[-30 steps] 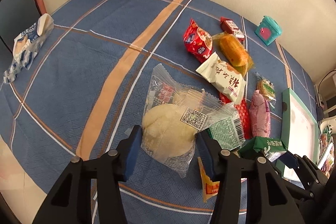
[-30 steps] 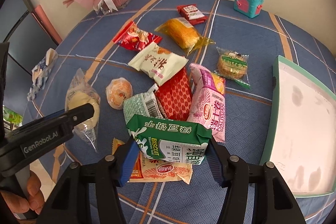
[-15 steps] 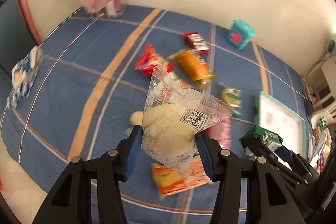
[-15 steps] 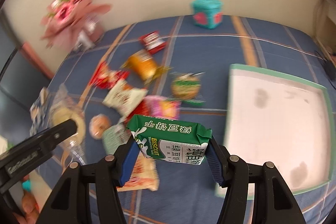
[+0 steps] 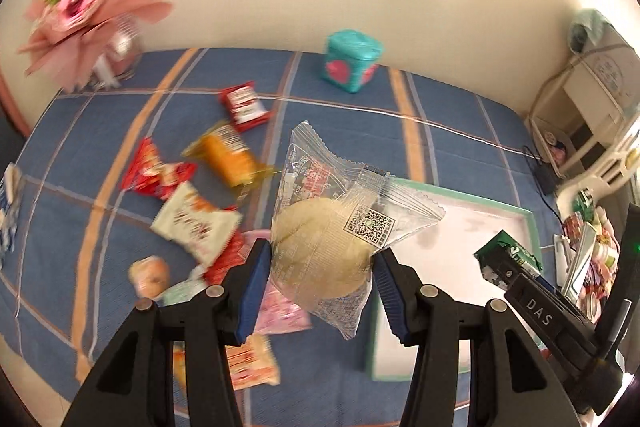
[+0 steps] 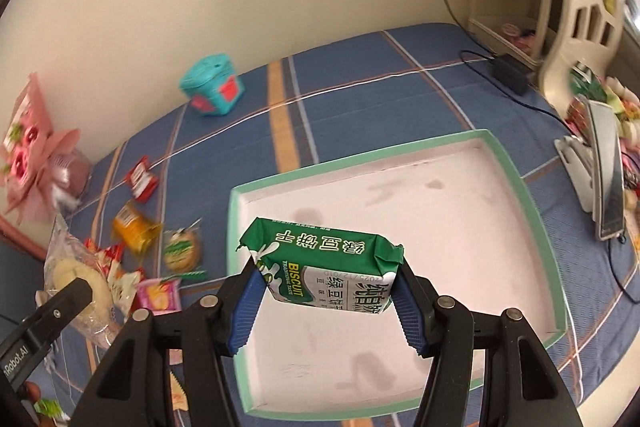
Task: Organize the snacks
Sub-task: 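Carry the bun bag with left tool while right carries biscuit pack to tray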
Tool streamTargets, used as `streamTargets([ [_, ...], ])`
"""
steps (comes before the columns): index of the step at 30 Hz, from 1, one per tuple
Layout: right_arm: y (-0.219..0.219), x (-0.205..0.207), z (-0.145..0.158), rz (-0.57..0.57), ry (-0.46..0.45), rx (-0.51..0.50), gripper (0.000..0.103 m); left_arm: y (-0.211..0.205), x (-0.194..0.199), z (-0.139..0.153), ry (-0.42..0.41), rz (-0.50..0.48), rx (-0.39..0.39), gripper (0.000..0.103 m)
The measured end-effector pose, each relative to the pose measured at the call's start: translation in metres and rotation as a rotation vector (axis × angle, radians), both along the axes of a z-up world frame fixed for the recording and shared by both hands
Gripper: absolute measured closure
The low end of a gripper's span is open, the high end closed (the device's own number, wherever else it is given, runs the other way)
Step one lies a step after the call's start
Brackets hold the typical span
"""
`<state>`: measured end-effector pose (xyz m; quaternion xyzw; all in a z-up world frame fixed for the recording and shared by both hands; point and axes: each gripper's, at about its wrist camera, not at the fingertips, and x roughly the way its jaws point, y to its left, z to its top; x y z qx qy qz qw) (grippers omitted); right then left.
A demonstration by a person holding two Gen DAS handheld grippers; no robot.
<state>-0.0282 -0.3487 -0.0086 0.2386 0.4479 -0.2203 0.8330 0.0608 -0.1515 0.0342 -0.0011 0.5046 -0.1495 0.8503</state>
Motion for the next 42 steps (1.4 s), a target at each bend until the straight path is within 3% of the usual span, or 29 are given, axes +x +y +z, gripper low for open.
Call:
streamTargets([
  [5,-0.024,-0.003,-0.009,-0.045,0.014,0.030,0.040,-0.046,0.008,-0.017,0.009,-0.086,0.005,0.050],
  [15,-0.058,0.010,-0.035,-0.100,0.089,0.028,0.040,-0.105,0.028,-0.064,0.092,-0.168,0.017,0.050],
  [20,-0.069,0.014,-0.036,-0.122,0.112,0.012,0.040,-0.128,0.032,-0.073,0.061,-0.214,0.029,0.050],
  [25,-0.077,0.014,-0.035,-0.144,0.128,0.005,0.040,-0.139,0.038,-0.080,0.046,-0.241,0.028,0.050],
  [28,-0.079,0.014,-0.034,-0.153,0.126,0.013,0.040,-0.144,0.041,-0.079,0.076,-0.264,-0.018,0.050],
  [33,-0.081,0.011,-0.035,-0.173,0.142,0.013,0.040,-0.149,0.038,-0.079,0.085,-0.278,-0.007,0.050],
  [37,-0.080,0.013,-0.040,-0.164,0.159,0.016,0.040,-0.148,0.045,-0.097,0.133,-0.257,0.007,0.050],
  [42,-0.075,0.016,-0.042,-0.148,0.169,0.011,0.040,-0.135,0.054,-0.101,0.138,-0.207,-0.043,0.050],
])
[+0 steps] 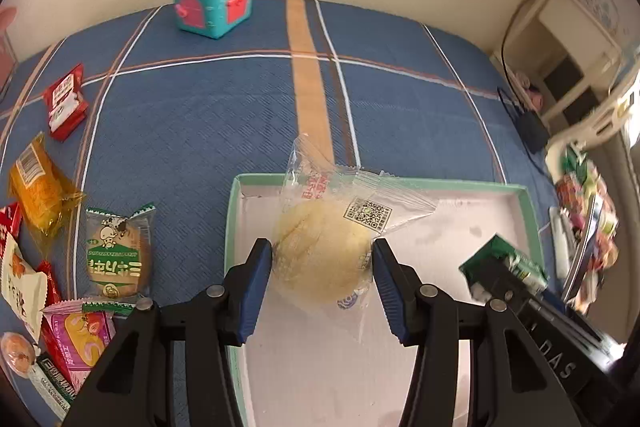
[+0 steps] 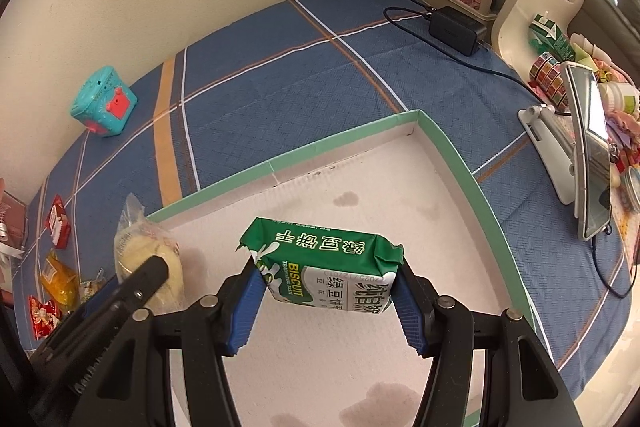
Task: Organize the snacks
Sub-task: 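Carry the bun bag with left tool while right carries biscuit pack to tray, then open left tool to drop bun bag in tray while right releases biscuit pack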
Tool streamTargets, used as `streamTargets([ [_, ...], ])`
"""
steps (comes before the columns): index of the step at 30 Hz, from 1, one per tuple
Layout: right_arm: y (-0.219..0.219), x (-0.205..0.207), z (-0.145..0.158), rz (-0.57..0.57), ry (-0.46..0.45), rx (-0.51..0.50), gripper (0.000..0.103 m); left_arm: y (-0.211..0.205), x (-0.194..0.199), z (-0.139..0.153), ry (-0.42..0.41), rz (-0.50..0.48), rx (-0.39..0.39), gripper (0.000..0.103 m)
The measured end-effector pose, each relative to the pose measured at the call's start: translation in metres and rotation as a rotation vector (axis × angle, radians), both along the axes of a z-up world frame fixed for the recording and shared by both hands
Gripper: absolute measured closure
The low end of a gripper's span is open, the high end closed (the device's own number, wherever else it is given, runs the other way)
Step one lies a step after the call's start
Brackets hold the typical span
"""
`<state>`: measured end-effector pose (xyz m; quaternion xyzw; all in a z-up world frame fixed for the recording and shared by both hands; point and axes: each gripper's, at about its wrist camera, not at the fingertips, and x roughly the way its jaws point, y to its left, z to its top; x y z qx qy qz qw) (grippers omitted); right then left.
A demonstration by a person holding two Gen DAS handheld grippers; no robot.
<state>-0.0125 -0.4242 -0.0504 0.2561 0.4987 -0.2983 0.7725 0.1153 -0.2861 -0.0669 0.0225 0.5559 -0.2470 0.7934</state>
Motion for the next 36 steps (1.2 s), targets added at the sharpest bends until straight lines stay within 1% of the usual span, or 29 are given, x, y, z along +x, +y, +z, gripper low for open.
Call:
streamTargets([
  [2,0.001,0.001,-0.002,0.007,0.005,0.001,0.040,0.005,0.003,0.000,-0.016,0.016,0.005,0.050],
  [6,0.002,0.003,-0.003,0.018,0.018,-0.001,0.040,0.017,0.008,0.000,-0.005,0.059,0.002,0.050],
  [10,0.003,0.006,-0.006,0.031,0.029,0.005,0.040,0.028,0.013,0.001,-0.011,0.098,0.018,0.050],
  [14,0.003,0.008,-0.008,0.040,0.038,0.008,0.040,0.039,0.017,0.000,0.004,0.127,0.006,0.050],
  [17,0.004,0.008,-0.009,0.042,0.037,0.007,0.040,0.039,0.016,0.002,0.006,0.121,0.019,0.050],
  [20,0.004,0.008,-0.008,0.041,0.036,0.006,0.040,0.029,0.012,0.004,-0.001,0.090,0.058,0.050],
  [23,0.003,0.008,-0.008,0.037,0.037,0.004,0.040,0.023,0.009,0.009,0.009,0.066,0.068,0.050],
  [26,0.003,0.007,-0.007,0.038,0.034,0.008,0.039,0.018,0.005,0.018,-0.012,0.037,0.064,0.050],
  [27,0.003,0.007,-0.007,0.040,0.034,0.010,0.038,0.017,0.005,0.020,-0.015,0.036,0.066,0.049],
  [30,0.002,0.007,-0.006,0.048,0.031,0.013,0.038,0.017,0.003,0.024,-0.019,0.037,0.076,0.042],
  [34,0.004,0.008,-0.005,0.066,0.029,0.015,0.037,0.020,0.005,0.028,-0.007,0.059,0.092,0.035],
  [36,0.005,0.009,-0.004,0.072,0.028,0.011,0.035,0.025,0.004,0.032,0.003,0.077,0.091,0.034],
])
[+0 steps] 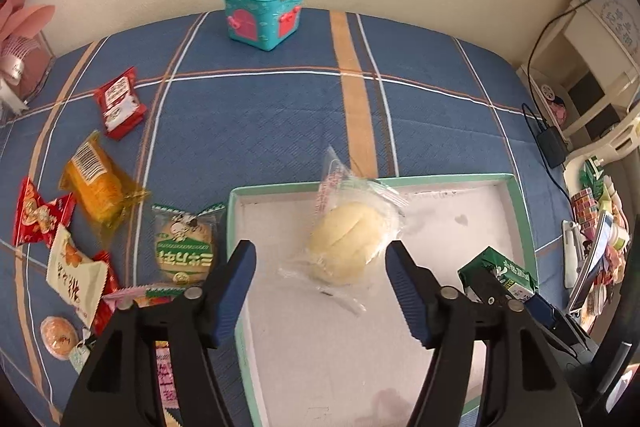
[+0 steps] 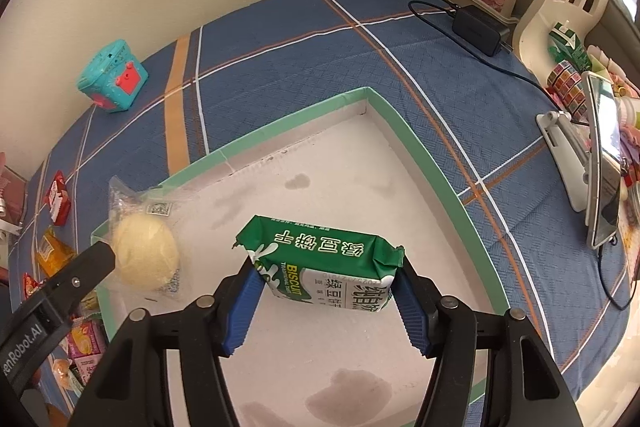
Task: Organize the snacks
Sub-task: 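Open left tool to drop bun bag in tray while right releases biscuit pack, then withdraw both open tools from the tray back toward the snack pile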
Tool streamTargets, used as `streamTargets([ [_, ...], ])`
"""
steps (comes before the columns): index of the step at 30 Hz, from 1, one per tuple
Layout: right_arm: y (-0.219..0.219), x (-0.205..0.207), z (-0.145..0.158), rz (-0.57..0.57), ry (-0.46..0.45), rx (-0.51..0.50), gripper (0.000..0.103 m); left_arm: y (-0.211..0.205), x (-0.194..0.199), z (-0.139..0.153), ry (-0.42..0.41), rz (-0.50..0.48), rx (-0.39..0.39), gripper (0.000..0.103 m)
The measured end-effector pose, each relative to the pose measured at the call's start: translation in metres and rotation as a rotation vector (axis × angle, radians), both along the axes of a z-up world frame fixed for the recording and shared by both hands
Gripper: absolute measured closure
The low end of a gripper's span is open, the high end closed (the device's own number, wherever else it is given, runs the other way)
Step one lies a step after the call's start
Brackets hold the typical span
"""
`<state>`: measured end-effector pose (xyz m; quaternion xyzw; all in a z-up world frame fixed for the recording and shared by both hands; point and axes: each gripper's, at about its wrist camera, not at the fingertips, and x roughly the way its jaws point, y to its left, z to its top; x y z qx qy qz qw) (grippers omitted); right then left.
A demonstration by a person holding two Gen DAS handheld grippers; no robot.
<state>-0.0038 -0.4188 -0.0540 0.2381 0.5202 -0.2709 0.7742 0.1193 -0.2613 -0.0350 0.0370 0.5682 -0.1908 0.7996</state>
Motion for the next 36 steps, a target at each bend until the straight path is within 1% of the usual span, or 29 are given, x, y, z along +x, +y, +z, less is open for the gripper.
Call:
streamTargets([
  [5,0.003,0.000,0.008,0.020,-0.020,-0.024,0.021,0.013,0.000,0.007,-0.010,0.035,0.007,0.033],
  [7,0.004,0.000,0.011,0.023,-0.027,-0.028,0.019,0.016,-0.001,0.010,-0.010,0.046,0.014,0.032],
  [8,0.005,-0.001,0.012,0.024,-0.031,-0.029,0.018,0.018,-0.001,0.010,-0.009,0.052,0.016,0.031],
  [10,0.007,-0.001,0.014,0.030,-0.034,-0.035,0.015,0.023,-0.001,0.012,-0.011,0.067,0.022,0.020],
  [13,0.010,-0.001,0.018,0.040,-0.041,-0.048,0.011,0.028,0.000,0.013,-0.023,0.082,0.039,0.020],
  [17,0.014,-0.002,0.022,0.049,-0.056,-0.054,0.002,0.034,-0.001,0.014,-0.044,0.097,0.057,0.017],
  [18,0.015,-0.002,0.023,0.051,-0.060,-0.057,0.001,0.035,-0.001,0.015,-0.047,0.102,0.060,0.011],
  [19,0.016,-0.003,0.024,0.053,-0.064,-0.060,0.001,0.037,-0.001,0.015,-0.055,0.110,0.061,0.008],
  [21,0.017,-0.003,0.026,0.059,-0.073,-0.067,0.000,0.040,-0.001,0.015,-0.065,0.116,0.061,0.007],
  [24,0.022,-0.003,0.030,0.073,-0.088,-0.088,0.000,0.045,-0.002,0.017,-0.090,0.124,0.078,0.002],
  [27,0.026,-0.003,0.036,0.079,-0.112,-0.106,0.000,0.047,-0.002,0.019,-0.101,0.130,0.082,0.002],
  [30,0.031,-0.005,0.040,0.083,-0.120,-0.123,0.000,0.051,-0.004,0.022,-0.114,0.134,0.062,0.002],
  [36,0.040,-0.009,0.039,0.106,-0.110,-0.121,0.000,0.060,-0.013,0.029,-0.145,0.136,0.002,0.002],
])
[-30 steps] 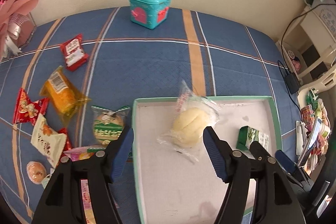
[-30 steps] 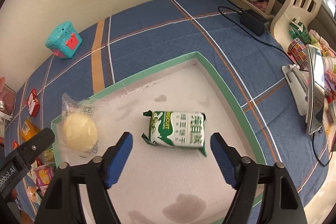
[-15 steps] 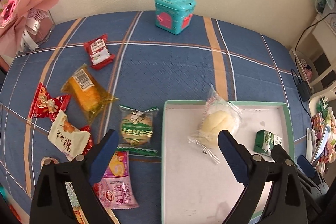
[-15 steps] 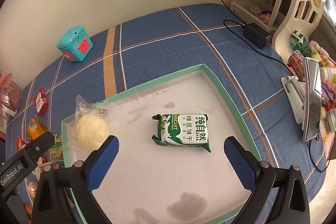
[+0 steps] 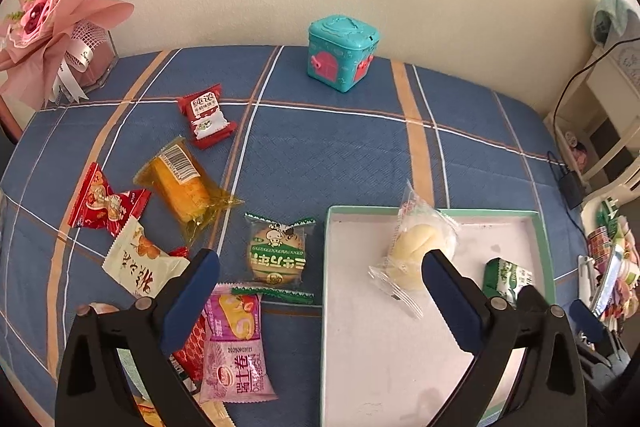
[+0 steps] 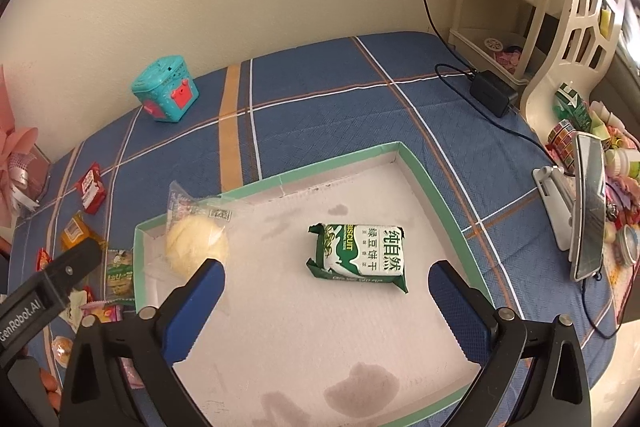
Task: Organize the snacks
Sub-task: 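Withdraw both open tools from the tray back toward the snack pile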
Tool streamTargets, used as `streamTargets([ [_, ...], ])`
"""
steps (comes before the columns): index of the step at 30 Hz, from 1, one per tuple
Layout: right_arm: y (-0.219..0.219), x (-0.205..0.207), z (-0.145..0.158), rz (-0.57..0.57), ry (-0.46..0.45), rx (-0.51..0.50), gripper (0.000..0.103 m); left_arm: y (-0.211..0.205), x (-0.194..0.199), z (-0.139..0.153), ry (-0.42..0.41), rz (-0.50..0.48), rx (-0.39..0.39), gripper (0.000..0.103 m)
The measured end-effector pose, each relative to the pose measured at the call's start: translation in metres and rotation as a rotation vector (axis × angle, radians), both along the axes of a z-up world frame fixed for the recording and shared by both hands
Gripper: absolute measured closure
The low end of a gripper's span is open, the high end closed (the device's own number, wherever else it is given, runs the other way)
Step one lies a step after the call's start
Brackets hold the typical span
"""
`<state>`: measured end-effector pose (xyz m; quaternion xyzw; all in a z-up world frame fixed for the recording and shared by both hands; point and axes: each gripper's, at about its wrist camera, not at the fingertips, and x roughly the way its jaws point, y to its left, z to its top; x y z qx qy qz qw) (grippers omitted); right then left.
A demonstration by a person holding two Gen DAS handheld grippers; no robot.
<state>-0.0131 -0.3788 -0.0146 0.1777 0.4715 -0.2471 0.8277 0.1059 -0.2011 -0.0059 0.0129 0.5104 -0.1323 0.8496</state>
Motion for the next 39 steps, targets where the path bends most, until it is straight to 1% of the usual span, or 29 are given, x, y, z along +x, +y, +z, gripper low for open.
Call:
streamTargets([
  [3,0.006,-0.005,0.000,0.007,-0.004,0.022,0.000,0.004,-0.005,0.000,-0.006,0.007,-0.006,0.002],
  [5,0.010,-0.008,0.000,0.016,-0.005,0.029,0.000,0.007,-0.010,0.000,-0.015,0.011,0.009,0.002],
  [8,0.019,-0.011,-0.001,0.034,-0.001,0.030,0.000,0.010,-0.017,0.002,-0.041,0.007,0.029,0.002],
  [13,0.032,-0.015,-0.001,0.055,-0.005,0.043,0.000,0.018,-0.030,0.007,-0.075,0.003,0.027,0.002],
  [16,0.041,-0.018,-0.002,0.070,0.001,0.035,0.000,0.028,-0.036,0.007,-0.064,0.031,0.011,0.002],
  [20,0.052,-0.023,-0.004,0.087,0.010,0.039,0.000,0.042,-0.042,0.002,-0.019,0.054,-0.008,0.002],
  [25,0.069,-0.028,-0.006,0.117,0.023,0.028,0.000,0.056,-0.050,-0.007,0.018,0.078,0.060,0.002],
  [29,0.080,-0.029,-0.010,0.145,0.039,0.040,0.000,0.071,-0.057,-0.016,0.063,0.098,0.093,0.002],
  [33,0.091,-0.031,-0.014,0.161,0.048,0.042,0.000,0.082,-0.063,-0.019,0.046,0.111,0.161,0.002],
  [39,0.098,-0.034,-0.014,0.167,0.053,0.043,0.000,0.099,-0.068,-0.015,0.022,0.129,0.175,0.002],
])
